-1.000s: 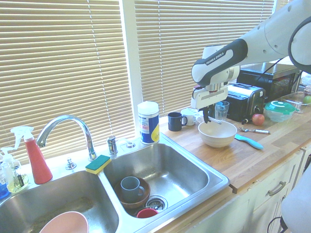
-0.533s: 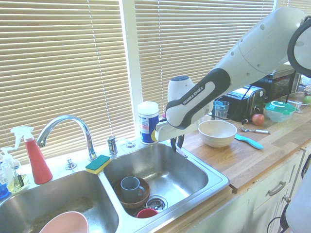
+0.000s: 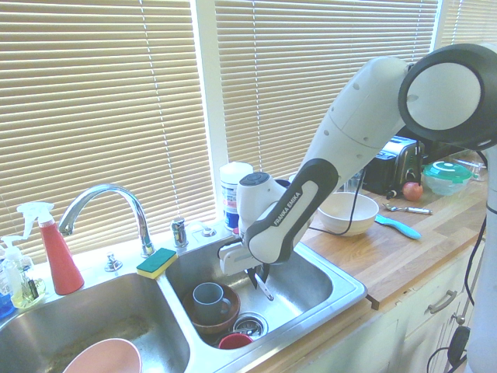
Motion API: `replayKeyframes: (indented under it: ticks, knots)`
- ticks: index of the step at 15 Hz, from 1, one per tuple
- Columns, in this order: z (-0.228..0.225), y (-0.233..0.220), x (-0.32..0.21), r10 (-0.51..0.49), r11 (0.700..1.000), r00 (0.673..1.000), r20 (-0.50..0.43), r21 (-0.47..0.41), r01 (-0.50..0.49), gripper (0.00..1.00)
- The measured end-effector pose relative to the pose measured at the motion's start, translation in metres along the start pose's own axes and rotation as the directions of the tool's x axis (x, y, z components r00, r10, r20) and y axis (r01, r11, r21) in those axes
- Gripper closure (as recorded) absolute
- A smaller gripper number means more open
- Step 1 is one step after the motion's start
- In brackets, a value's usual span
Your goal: Put the knife into the sink
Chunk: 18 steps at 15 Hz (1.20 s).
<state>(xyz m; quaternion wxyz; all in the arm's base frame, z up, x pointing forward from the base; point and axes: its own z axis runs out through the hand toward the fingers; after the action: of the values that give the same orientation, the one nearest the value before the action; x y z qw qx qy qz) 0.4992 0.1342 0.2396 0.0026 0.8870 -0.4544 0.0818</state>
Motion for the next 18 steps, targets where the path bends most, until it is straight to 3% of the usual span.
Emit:
replayKeyframes:
  ticks: [5, 11, 12, 18]
  knots:
    - [0.069, -0.001, -0.01, -0.013, 1.0, 1.0, 0.016, -0.028, 0.014, 1.0]
    - [0.099, -0.016, -0.002, 0.008, 1.0, 0.999, 0.033, -0.019, -0.008, 1.0]
    - [0.101, -0.017, -0.001, 0.006, 1.0, 0.999, 0.036, -0.019, -0.005, 0.0]
    - [0.112, -0.018, 0.0, -0.022, 0.999, 0.998, 0.06, -0.034, 0.024, 0.0]
